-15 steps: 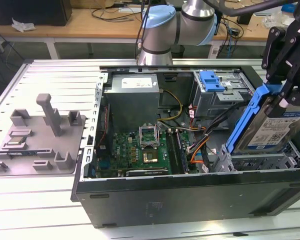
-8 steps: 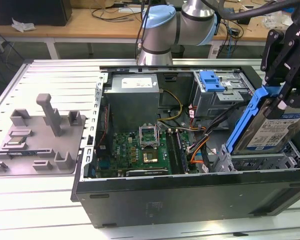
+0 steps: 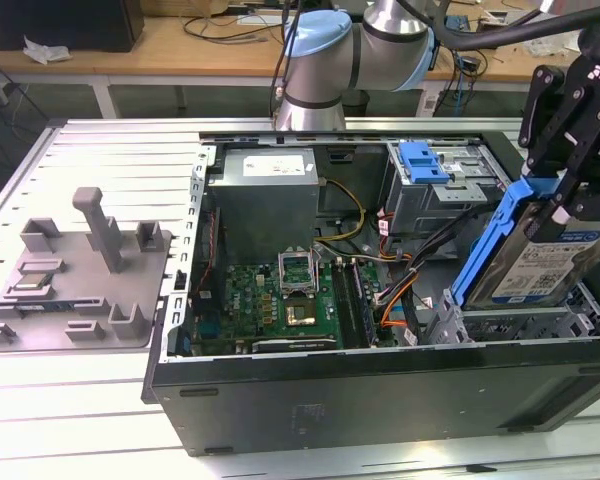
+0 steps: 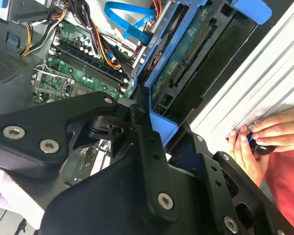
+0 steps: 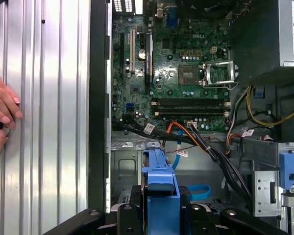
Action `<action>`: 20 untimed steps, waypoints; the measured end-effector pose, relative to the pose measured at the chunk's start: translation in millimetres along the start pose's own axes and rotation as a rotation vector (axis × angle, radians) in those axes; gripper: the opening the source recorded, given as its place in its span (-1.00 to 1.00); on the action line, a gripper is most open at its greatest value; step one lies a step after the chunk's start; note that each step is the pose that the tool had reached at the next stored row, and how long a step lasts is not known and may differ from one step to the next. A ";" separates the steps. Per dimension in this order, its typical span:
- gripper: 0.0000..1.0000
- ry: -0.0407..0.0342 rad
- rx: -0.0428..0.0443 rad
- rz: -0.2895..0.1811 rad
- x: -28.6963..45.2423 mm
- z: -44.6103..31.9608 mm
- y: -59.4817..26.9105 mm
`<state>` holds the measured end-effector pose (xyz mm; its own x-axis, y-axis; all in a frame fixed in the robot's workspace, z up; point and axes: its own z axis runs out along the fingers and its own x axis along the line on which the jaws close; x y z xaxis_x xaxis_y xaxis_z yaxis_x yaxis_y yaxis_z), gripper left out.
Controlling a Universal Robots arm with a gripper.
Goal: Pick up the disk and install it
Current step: 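Insert the disk into the insertion slot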
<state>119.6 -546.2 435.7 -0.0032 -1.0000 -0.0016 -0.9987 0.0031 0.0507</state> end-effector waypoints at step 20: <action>-0.26 0.0000 0.0000 0.000 0.0 15.1 -0.8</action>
<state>119.6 -546.2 420.6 -0.0032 -1.0000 -0.0016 -0.9987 0.0031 0.0507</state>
